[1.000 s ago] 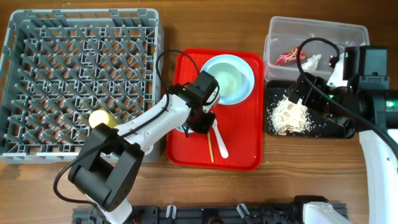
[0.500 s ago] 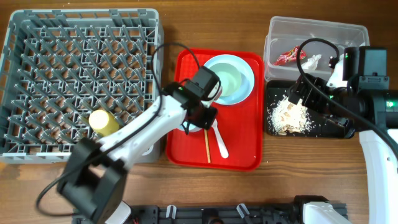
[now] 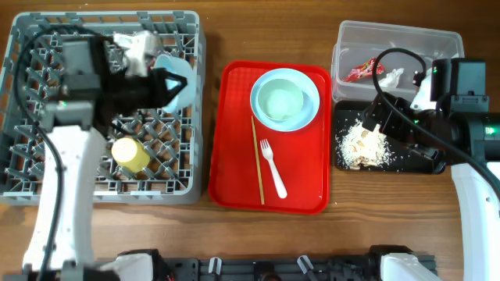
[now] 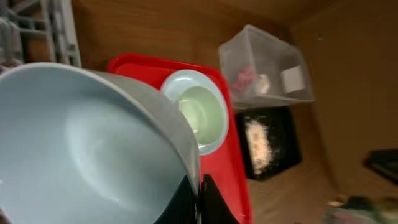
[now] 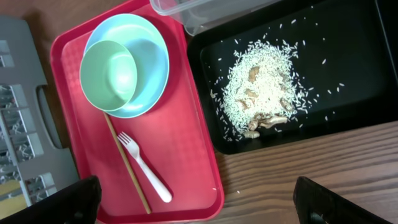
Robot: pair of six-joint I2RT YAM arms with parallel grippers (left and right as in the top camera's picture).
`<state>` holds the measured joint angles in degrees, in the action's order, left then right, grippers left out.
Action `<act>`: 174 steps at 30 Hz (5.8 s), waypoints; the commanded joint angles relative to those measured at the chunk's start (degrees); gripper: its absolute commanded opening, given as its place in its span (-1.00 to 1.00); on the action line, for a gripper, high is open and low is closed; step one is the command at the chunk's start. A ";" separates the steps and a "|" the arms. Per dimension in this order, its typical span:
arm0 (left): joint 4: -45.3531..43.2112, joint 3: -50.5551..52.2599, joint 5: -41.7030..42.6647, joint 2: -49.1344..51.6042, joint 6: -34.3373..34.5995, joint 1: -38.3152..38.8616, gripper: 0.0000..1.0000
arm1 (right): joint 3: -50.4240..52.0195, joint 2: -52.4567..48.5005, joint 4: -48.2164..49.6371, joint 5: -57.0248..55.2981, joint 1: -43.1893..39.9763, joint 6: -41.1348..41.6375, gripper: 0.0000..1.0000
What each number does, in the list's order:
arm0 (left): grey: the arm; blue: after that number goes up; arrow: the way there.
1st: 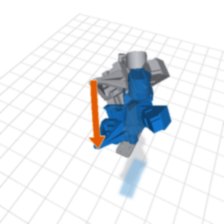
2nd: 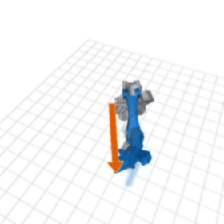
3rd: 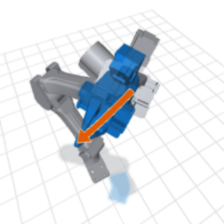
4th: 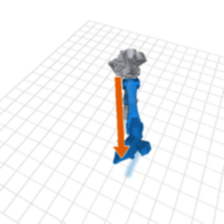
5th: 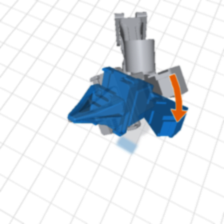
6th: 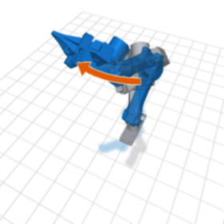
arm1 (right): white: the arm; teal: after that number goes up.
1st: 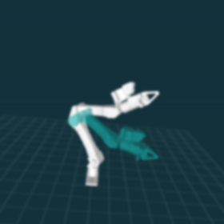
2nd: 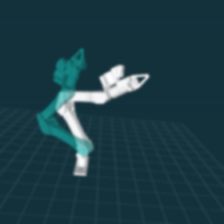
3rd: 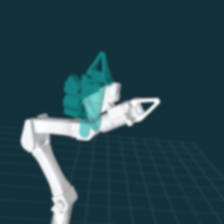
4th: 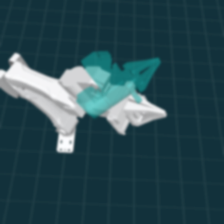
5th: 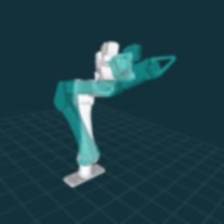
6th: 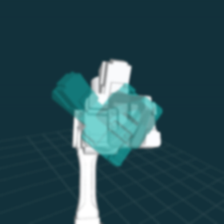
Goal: Sort waste into correct bins and load items into the dishwasher rack
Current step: 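Set the light-blue bowl upside down in the dish rack, then grasp the green bowl from the white plate with the left gripper, then place the green bowl into the back of the dish rack, then reach the left gripper to the chopsticks on the red tray and grasp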
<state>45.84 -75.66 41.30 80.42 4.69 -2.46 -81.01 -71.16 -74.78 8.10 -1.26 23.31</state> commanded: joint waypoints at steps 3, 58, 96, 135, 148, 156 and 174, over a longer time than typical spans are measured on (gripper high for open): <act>0.35 -0.44 24.61 10.86 -2.95 -10.60 -0.92 | -0.24 -0.09 -0.31 0.24 -0.22 0.59 0.99; -8.00 -17.73 -32.02 15.67 6.05 30.88 1.00 | -0.42 -0.09 -5.73 -12.41 -0.22 2.19 0.99; -9.97 -17.75 -41.33 32.06 6.34 40.41 -0.92 | -0.26 -0.09 -7.08 -12.41 -0.22 1.07 0.99; -2.82 -17.70 16.87 38.53 6.05 -18.29 0.14 | -0.26 -0.09 -6.75 -12.39 -0.22 1.09 1.00; 2.82 -17.73 14.03 25.27 4.74 -27.67 1.00 | -0.26 -0.09 -6.71 -12.39 -0.22 1.09 1.00; 6.25 -17.73 -10.32 9.27 4.76 -5.73 1.00 | -0.26 -0.09 -6.95 -12.22 -0.22 4.55 0.99; 19.08 -9.01 -35.71 25.40 34.77 36.79 1.00 | -0.26 -0.09 -7.98 -12.66 -0.22 5.16 1.00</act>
<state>65.87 -88.82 11.29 103.81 30.57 31.42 -81.01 -71.18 -82.70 -3.09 -1.26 27.86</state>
